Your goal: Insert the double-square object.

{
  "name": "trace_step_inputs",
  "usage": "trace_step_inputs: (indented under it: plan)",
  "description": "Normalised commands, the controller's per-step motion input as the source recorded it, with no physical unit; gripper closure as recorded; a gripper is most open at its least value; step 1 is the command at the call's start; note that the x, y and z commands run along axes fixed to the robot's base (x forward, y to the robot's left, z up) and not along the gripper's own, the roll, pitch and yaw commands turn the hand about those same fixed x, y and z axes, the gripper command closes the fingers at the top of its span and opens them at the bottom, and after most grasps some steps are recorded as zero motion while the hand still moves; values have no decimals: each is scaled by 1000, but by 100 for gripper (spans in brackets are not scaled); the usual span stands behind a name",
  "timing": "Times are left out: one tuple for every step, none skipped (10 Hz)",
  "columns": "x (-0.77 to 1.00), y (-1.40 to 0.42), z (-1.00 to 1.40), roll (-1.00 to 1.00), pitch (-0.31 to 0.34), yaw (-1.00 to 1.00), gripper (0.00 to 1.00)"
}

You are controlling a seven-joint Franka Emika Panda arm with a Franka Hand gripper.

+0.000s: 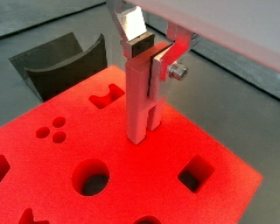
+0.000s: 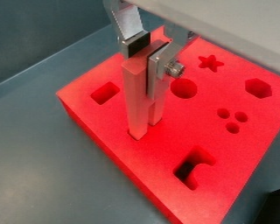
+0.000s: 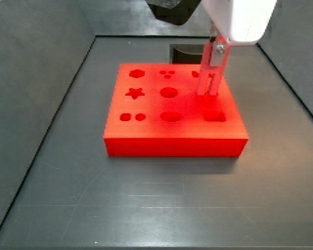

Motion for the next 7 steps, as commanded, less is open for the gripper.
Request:
trace_step_inputs:
  plan:
    - [0, -6, -206, 37, -7, 0, 100]
    - [3, -20, -263, 61, 0, 0, 100]
    - [34, -40, -271, 103, 0, 0, 100]
    - [57, -71, -263, 160, 0, 0, 100]
    - [54, -69, -263, 156, 0, -3, 100]
    - [100, -94, -271, 161, 0, -20, 100]
    - [171, -114, -286, 154, 0, -34, 100]
